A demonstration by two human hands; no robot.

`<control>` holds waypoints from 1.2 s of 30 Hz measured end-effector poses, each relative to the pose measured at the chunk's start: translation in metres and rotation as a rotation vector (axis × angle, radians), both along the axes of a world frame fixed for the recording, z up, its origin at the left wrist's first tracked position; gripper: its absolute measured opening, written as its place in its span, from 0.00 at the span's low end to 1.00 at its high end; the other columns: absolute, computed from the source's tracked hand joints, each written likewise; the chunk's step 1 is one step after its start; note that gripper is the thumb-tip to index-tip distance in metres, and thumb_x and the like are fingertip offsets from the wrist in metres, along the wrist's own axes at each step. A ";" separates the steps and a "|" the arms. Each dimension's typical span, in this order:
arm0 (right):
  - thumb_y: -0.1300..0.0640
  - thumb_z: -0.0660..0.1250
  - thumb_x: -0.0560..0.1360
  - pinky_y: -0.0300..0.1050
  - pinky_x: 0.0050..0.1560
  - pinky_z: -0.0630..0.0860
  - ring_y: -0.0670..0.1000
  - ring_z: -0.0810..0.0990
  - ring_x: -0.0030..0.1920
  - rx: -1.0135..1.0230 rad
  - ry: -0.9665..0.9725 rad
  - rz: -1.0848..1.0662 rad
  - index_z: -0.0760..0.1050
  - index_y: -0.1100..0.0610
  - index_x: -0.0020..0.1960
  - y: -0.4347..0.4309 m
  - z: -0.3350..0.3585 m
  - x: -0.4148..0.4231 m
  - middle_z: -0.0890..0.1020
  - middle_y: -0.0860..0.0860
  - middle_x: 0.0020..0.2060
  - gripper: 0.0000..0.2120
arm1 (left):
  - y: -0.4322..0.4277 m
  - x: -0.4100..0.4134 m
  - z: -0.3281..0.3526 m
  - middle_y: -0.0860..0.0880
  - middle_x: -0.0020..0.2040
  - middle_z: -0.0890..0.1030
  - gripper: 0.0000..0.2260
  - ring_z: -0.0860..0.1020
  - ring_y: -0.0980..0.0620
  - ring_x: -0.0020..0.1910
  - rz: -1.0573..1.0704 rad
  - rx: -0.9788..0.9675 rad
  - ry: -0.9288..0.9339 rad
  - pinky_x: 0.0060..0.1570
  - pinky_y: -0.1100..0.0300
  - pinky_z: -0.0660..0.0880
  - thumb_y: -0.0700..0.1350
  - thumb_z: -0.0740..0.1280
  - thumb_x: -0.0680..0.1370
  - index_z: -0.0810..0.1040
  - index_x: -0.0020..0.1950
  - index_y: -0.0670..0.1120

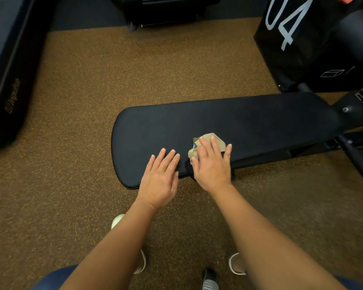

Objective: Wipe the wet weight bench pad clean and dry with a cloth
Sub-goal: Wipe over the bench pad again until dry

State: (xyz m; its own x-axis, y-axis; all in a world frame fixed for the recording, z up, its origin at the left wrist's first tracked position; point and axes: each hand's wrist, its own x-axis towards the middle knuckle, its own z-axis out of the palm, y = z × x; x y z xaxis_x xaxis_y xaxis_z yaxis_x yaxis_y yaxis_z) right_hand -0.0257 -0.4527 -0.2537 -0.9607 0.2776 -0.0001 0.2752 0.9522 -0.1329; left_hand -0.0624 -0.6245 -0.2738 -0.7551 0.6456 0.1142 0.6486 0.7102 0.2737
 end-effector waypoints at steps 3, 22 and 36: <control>0.46 0.45 0.79 0.72 0.69 0.51 0.56 0.60 0.74 0.031 -0.022 0.105 0.72 0.54 0.65 -0.010 -0.004 0.012 0.68 0.50 0.71 0.24 | 0.002 0.001 0.000 0.47 0.74 0.66 0.22 0.57 0.46 0.76 0.009 -0.022 0.015 0.75 0.48 0.51 0.51 0.52 0.81 0.67 0.74 0.46; 0.48 0.48 0.81 0.70 0.69 0.42 0.56 0.50 0.76 -0.061 -0.027 -0.006 0.63 0.53 0.71 0.019 0.003 -0.011 0.60 0.48 0.75 0.22 | 0.003 0.002 0.003 0.46 0.72 0.69 0.21 0.60 0.46 0.75 0.019 0.020 0.023 0.74 0.47 0.55 0.50 0.54 0.80 0.72 0.70 0.45; 0.50 0.51 0.82 0.66 0.72 0.41 0.52 0.49 0.77 -0.105 0.000 -0.111 0.62 0.52 0.72 0.060 -0.002 -0.007 0.58 0.47 0.76 0.20 | 0.017 0.004 0.007 0.45 0.71 0.70 0.22 0.60 0.45 0.75 0.096 0.020 -0.003 0.73 0.45 0.56 0.52 0.52 0.79 0.73 0.69 0.47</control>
State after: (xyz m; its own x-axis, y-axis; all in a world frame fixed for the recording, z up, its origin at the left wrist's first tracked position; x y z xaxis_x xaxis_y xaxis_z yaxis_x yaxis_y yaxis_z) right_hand -0.0330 -0.3924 -0.2555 -0.9241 0.3806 -0.0346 0.3780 0.8967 -0.2303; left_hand -0.0581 -0.6079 -0.2668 -0.8137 0.5678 0.1242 0.5770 0.7633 0.2906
